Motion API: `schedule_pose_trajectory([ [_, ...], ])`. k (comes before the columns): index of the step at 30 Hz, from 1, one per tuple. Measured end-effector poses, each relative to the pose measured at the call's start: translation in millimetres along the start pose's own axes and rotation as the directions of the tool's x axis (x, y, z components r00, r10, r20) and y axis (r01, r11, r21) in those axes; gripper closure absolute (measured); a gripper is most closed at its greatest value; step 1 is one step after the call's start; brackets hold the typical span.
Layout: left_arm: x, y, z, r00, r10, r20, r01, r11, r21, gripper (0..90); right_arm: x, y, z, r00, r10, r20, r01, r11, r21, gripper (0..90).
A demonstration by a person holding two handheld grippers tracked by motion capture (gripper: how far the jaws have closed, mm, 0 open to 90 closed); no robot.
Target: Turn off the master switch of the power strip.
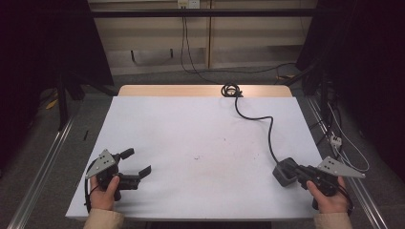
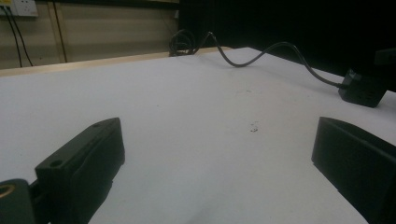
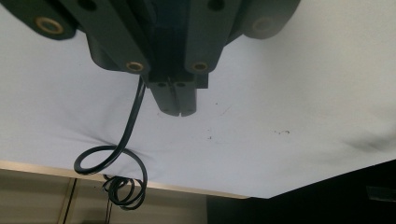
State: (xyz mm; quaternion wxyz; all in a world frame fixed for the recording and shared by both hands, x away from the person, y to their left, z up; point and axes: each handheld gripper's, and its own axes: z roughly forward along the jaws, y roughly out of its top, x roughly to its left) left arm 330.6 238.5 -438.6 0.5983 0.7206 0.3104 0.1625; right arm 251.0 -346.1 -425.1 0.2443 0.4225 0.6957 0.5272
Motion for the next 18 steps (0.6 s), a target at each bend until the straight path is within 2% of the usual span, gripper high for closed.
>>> schedule_pose_trajectory([
  [18,-0.1,-0.5,0.5,1.0000,-0.001,-0.002,0.001,1.0000,0.002,2.2,-5.1,-4.5,-3.4,1.0000,-0.001,0.006,0.000,1.000,0.009,90.0],
])
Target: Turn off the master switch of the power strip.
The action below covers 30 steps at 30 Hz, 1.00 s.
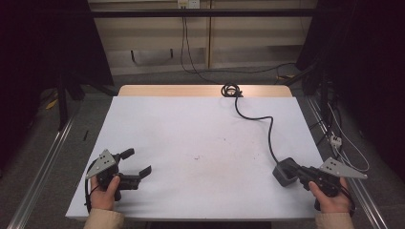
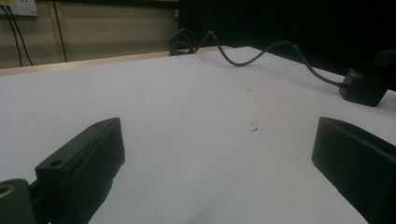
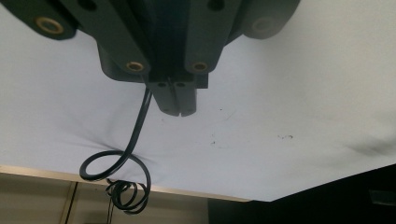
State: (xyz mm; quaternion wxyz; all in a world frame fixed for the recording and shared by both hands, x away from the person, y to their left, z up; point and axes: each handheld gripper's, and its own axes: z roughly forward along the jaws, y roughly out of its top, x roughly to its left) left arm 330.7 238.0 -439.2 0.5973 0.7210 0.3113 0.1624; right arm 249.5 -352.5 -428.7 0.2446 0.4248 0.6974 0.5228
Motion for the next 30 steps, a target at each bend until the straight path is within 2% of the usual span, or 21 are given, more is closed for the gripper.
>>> schedule_pose_trajectory([
  [30,0.3,0.2,-0.8,1.0000,-0.001,-0.006,0.001,1.0000,-0.002,2.2,-6.1,-5.0,-5.5,1.0000,0.007,0.005,-0.007,1.000,0.025,90.0],
])
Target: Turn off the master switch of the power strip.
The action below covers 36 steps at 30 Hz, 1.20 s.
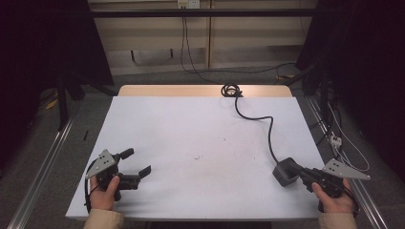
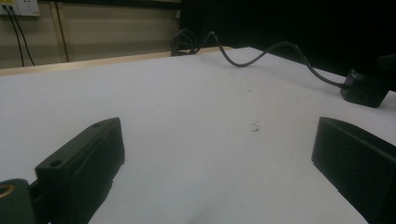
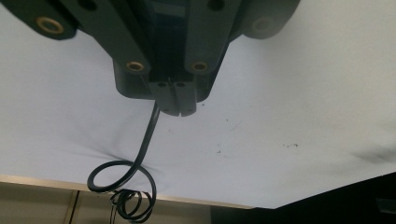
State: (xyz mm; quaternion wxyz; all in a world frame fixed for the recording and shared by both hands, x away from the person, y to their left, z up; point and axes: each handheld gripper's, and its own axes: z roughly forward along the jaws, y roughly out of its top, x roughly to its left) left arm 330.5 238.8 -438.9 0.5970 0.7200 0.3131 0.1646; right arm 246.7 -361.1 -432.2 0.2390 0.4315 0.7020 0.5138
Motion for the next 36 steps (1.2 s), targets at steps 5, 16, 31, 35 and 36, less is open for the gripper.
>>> schedule_pose_trajectory([
  [5,0.0,-0.1,0.0,1.0000,-0.003,0.000,0.003,1.0000,-0.001,2.2,-0.7,0.3,-1.6,1.0000,-0.005,0.001,0.005,1.000,0.000,90.0],
  [16,0.0,0.3,0.4,1.0000,0.001,0.003,-0.001,1.0000,-0.002,2.1,-0.8,-0.5,-3.0,1.0000,-0.002,0.002,0.002,1.000,-0.002,90.0],
  [31,0.1,0.4,0.3,1.0000,-0.001,0.002,0.001,1.0000,-0.002,2.2,-1.8,-2.6,-3.8,0.9999,-0.001,0.011,0.001,1.000,0.007,90.0],
  [35,0.0,0.5,0.5,1.0000,0.002,0.003,-0.002,1.0000,-0.002,2.2,-2.5,-3.1,-3.9,0.9999,-0.003,0.013,0.003,1.000,0.010,90.0],
  [36,0.0,0.5,0.5,1.0000,0.002,0.003,-0.002,1.0000,-0.002,2.2,-2.6,-3.1,-4.0,0.9999,-0.002,0.016,0.001,1.000,0.009,90.0],
])
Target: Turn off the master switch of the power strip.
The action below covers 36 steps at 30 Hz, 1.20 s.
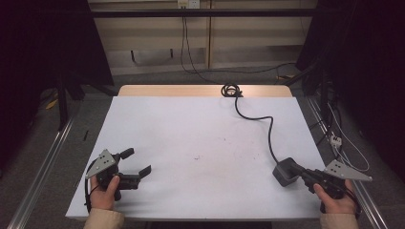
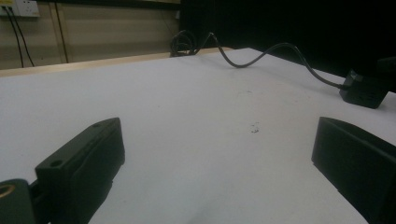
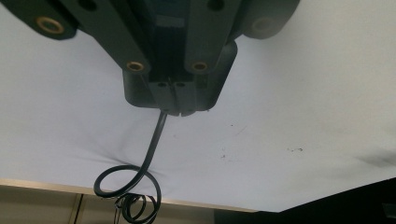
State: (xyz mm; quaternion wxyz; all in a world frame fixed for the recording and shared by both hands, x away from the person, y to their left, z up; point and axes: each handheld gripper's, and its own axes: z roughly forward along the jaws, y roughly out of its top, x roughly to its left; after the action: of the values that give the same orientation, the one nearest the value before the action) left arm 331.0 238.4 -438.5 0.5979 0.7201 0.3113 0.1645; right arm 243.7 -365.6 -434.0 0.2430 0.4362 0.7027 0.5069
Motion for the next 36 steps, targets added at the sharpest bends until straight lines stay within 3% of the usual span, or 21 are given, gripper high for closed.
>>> schedule_pose_trajectory([
  [36,-0.2,-0.2,0.2,1.0000,-0.004,0.001,0.004,1.0000,-0.002,2.1,-1.0,-3.3,0.0,0.9995,-0.030,0.007,0.030,0.999,0.012,90.0],
])
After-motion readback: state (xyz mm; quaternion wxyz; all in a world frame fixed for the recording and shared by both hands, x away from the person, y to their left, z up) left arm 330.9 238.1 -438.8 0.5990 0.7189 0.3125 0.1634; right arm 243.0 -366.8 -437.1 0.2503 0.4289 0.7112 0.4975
